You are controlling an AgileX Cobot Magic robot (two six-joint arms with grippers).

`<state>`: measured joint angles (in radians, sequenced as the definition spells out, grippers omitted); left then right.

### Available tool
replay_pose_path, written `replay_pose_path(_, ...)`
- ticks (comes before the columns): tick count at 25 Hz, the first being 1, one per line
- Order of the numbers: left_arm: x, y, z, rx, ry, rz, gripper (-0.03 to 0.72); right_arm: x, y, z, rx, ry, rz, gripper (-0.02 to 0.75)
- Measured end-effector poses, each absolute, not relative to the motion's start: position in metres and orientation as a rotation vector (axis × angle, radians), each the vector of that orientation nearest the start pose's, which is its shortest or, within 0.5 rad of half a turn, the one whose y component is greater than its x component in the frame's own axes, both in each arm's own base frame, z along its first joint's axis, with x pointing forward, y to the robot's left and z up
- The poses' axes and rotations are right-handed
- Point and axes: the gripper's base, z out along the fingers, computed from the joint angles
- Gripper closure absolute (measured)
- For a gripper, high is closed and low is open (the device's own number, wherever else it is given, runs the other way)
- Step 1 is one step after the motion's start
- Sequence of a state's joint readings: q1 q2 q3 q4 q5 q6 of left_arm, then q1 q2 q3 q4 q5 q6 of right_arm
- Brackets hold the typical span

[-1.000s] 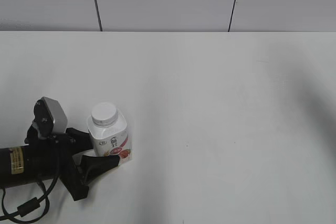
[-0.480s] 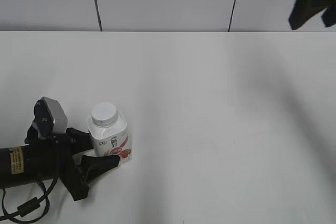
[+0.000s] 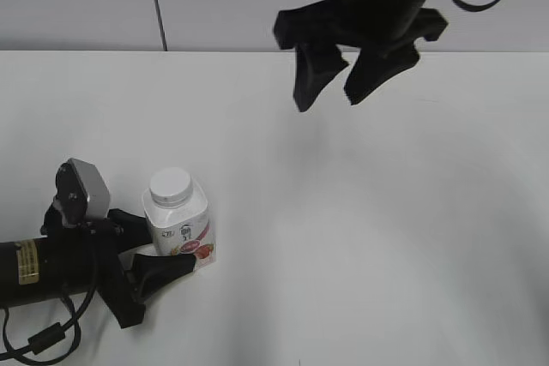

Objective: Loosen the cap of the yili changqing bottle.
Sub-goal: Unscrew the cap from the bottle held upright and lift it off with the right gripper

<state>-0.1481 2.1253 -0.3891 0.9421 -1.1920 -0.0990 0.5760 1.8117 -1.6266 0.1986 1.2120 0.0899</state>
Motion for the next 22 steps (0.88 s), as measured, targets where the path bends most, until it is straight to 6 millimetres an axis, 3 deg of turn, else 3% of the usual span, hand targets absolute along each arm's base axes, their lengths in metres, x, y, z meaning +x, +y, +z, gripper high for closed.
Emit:
replay_pose_path(11,0.218,-0.102,0.054,0.956,1.861,-0.81,0.271,0.28,0.297,0.298,-0.89,2.798,0.499,0.246)
replay_pose_path(22,0.218,-0.102,0.054,0.956,1.861,-0.81,0.271,0.267,0.33,0.277,-0.995,2.82,0.501,0.246)
